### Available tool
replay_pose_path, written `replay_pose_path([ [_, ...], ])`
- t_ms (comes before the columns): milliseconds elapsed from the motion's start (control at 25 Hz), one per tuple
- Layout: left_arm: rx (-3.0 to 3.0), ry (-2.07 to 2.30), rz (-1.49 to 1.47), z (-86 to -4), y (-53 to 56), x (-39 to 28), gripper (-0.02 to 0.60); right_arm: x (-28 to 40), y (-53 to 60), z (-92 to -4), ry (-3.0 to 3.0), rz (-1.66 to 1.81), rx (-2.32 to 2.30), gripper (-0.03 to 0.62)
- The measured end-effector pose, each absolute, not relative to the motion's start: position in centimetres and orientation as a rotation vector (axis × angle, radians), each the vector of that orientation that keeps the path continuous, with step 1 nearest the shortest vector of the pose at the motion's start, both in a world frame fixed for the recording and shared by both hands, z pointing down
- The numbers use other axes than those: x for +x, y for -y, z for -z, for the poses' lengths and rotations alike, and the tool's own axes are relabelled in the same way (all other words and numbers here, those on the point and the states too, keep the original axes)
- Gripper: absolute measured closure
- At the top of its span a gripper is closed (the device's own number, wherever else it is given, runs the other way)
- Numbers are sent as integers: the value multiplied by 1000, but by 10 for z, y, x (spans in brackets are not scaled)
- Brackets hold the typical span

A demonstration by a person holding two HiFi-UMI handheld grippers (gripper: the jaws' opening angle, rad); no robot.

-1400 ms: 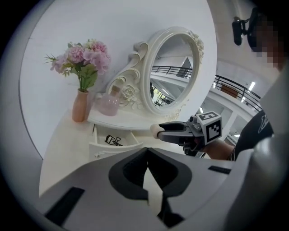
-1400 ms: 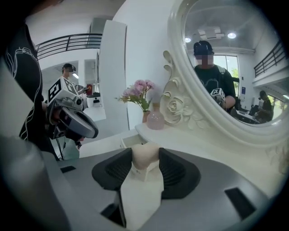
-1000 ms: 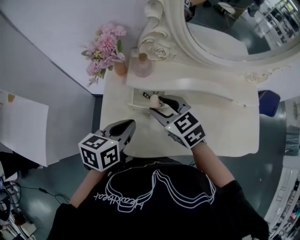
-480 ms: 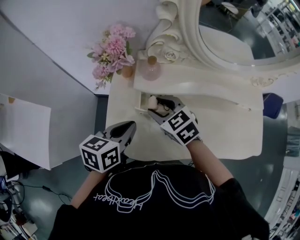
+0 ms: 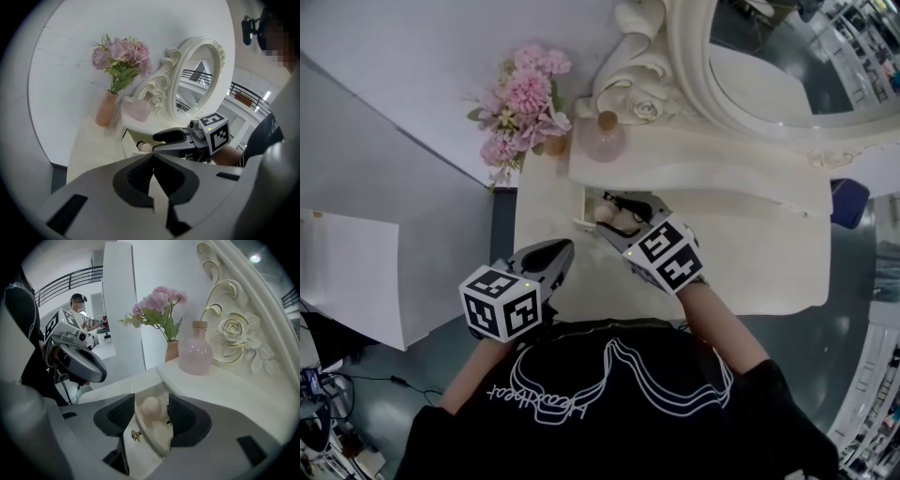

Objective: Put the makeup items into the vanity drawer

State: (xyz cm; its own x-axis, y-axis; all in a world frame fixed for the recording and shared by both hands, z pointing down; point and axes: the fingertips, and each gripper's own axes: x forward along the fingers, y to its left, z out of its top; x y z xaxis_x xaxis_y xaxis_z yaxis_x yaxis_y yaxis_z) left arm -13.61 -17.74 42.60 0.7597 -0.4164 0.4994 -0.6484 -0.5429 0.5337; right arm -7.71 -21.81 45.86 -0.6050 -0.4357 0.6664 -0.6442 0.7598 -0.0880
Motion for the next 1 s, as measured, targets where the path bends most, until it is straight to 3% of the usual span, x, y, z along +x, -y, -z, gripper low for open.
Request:
replay_pose_path([
  [240,2228,772,-413,-429,187,-135,578,-79,217,-456,2340,-438,800,322],
  [560,2240,766,-412,-424,181,-131,578,-72,205,-434,2470,-519,820,310],
  [760,2258,758,-417,-417,166,-119,578,-56,182,-406,2620,-661,871,339],
  [1000,2298,759,-405,-401,133,-99,578,-33,137,-385,2677,-601,909,436],
])
